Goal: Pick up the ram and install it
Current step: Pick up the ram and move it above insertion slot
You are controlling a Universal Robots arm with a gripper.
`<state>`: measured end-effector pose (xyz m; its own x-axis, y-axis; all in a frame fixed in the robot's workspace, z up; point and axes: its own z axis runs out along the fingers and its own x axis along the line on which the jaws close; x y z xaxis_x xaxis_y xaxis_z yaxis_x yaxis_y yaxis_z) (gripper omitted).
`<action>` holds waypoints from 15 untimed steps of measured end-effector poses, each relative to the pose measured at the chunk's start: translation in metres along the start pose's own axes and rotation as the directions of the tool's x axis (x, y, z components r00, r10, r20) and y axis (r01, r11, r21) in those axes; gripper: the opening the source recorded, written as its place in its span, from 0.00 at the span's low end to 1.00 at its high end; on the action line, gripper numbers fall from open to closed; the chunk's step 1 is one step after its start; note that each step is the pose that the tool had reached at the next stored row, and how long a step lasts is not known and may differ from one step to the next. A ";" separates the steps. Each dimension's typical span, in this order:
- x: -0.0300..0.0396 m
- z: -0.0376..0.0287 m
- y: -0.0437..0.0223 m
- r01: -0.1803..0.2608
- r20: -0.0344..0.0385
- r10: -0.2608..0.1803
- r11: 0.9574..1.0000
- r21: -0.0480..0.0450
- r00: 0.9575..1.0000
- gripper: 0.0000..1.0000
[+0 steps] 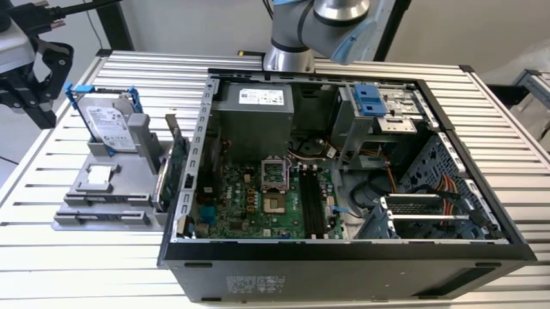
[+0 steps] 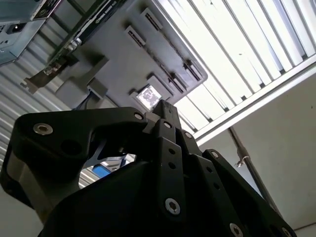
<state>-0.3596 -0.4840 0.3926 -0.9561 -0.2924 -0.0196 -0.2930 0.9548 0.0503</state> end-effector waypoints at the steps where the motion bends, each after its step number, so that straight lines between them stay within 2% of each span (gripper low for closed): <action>1: 0.0000 0.0000 0.0000 0.004 0.000 -0.004 1.000 0.000 1.000 0.00; 15: 0.0000 0.0000 0.0000 0.070 -0.003 -0.070 0.998 -0.001 0.998 0.00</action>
<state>-0.3596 -0.4840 0.3926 -0.9333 -0.3587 -0.0196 -0.3592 0.9319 0.0503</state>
